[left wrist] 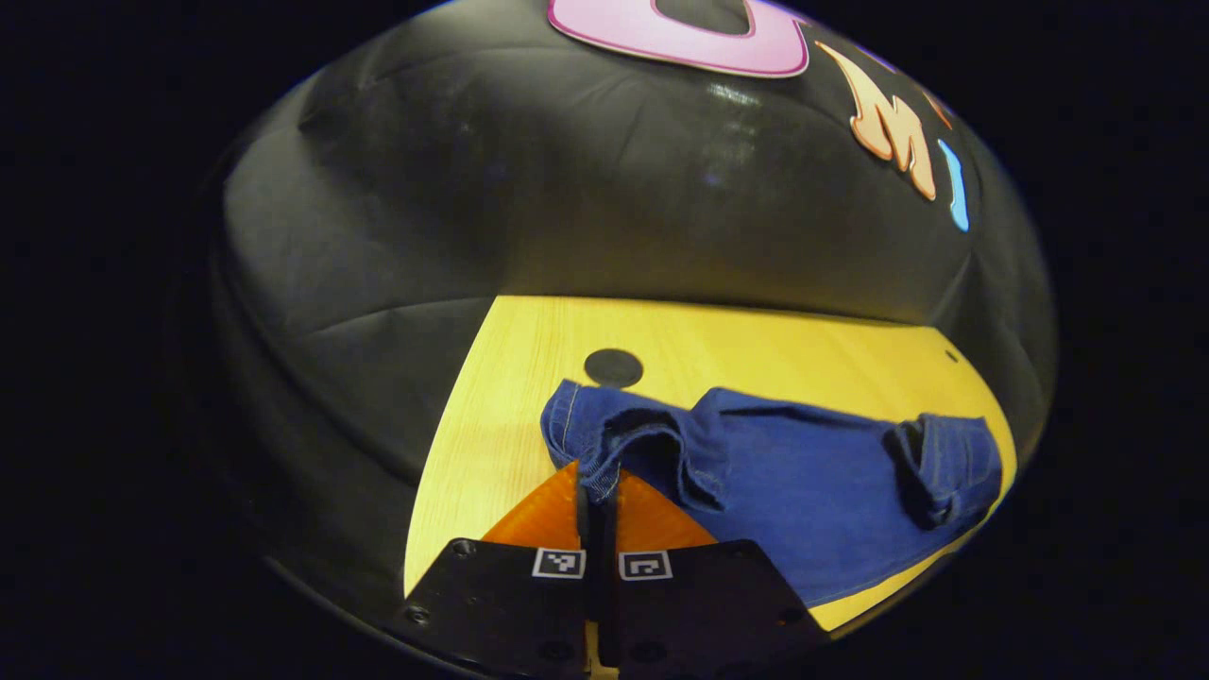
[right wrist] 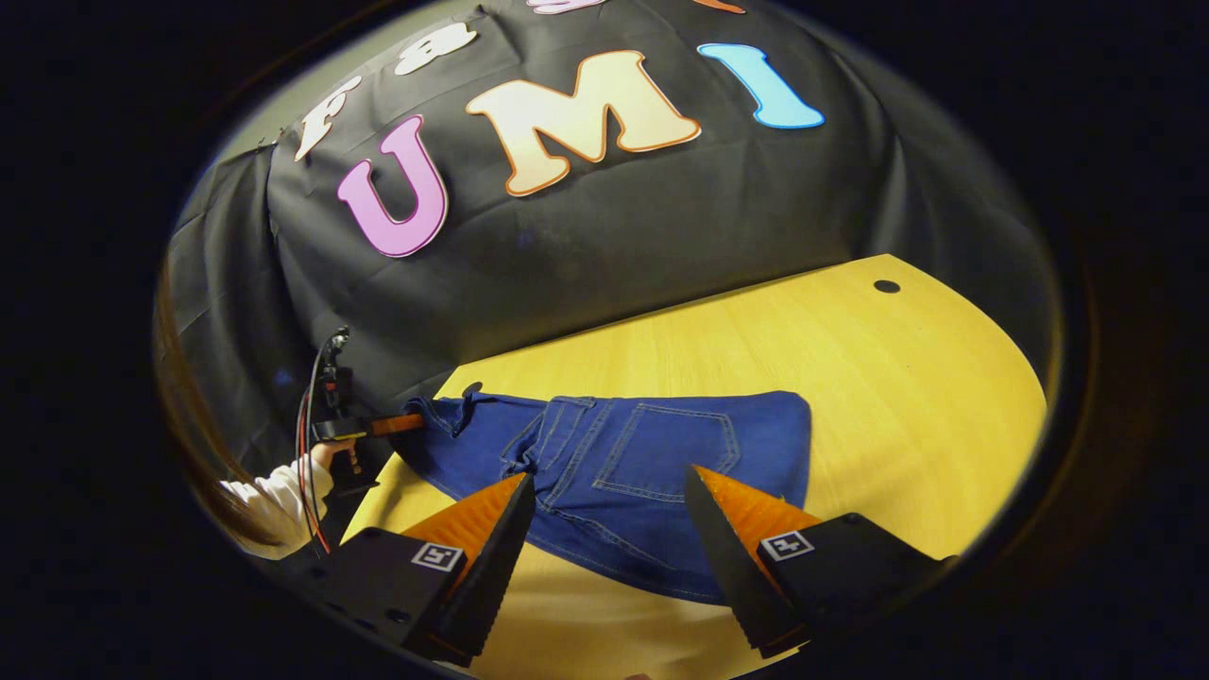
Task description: Grasp the waist and the cuffs of the jeans and fold them to make the two legs overlap; first hold the waist and fold one-third of the jeans toward the cuffs, then hold the cuffs and fold the remaining one-third in the same direction to finish folding.
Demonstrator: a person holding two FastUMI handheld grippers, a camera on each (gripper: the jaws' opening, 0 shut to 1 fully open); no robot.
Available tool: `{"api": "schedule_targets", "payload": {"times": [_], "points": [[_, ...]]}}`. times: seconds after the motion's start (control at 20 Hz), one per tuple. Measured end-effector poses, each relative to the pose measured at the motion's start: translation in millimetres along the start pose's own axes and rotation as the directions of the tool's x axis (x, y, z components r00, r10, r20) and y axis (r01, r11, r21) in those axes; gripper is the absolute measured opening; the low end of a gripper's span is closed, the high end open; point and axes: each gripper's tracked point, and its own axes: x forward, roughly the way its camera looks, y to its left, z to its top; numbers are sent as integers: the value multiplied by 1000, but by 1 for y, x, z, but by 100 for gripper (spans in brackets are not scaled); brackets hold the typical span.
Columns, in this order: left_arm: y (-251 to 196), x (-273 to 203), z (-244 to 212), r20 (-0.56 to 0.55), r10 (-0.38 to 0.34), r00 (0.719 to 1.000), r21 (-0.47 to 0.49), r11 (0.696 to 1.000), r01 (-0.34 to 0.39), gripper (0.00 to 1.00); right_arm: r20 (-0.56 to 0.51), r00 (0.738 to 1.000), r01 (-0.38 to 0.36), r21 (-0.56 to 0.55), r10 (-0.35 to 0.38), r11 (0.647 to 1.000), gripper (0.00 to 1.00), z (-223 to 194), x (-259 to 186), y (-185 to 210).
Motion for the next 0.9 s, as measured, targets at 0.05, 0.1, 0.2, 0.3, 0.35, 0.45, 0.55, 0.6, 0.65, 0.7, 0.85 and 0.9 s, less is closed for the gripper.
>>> {"api": "schedule_targets", "payload": {"times": [0.05,0.1,0.2,0.3,0.35,0.45,0.55,0.6,0.65,0.7,0.85,0.9], "points": [[-10,-10,11,17,-9,1000,-8,1000,9,0,-2,1000,1,3,-1,1000,98,4,-5,-7],[-19,-17,18,28,-9,1000,-5,1000,10,0,1,1000,4,1,-4,1000,98,7,-10,-14],[-45,-35,34,46,-10,999,4,1000,10,1,13,1000,4,-9,-4,1000,98,19,-22,-32],[-83,-54,53,69,-15,997,4,1000,15,0,19,1000,-9,-8,9,1000,98,28,-33,-54],[-105,-60,64,87,-16,996,5,1000,15,0,15,1000,-17,-7,17,1000,98,32,-37,-66],[-148,-71,80,116,-8,993,25,1000,5,0,11,999,-50,-3,50,999,98,40,-47,-85],[-192,-83,90,128,-4,992,40,999,-1,0,4,997,-83,-17,83,996,98,47,-56,-103],[-213,-87,93,125,1,992,46,999,-7,0,1,996,-92,-26,92,995,98,48,-59,-113],[-235,-88,96,119,-1,993,49,999,-5,0,4,995,-98,-28,98,995,98,52,-62,-123],[-258,-92,100,122,-11,993,53,999,5,0,7,994,-108,-21,108,994,98,55,-66,-130],[-320,-101,109,122,-49,991,74,996,40,0,22,993,-117,7,117,993,98,62,-71,-154],[-339,-99,112,125,-61,990,95,994,49,0,26,993,-116,16,116,993,98,61,-73,-161]]}}
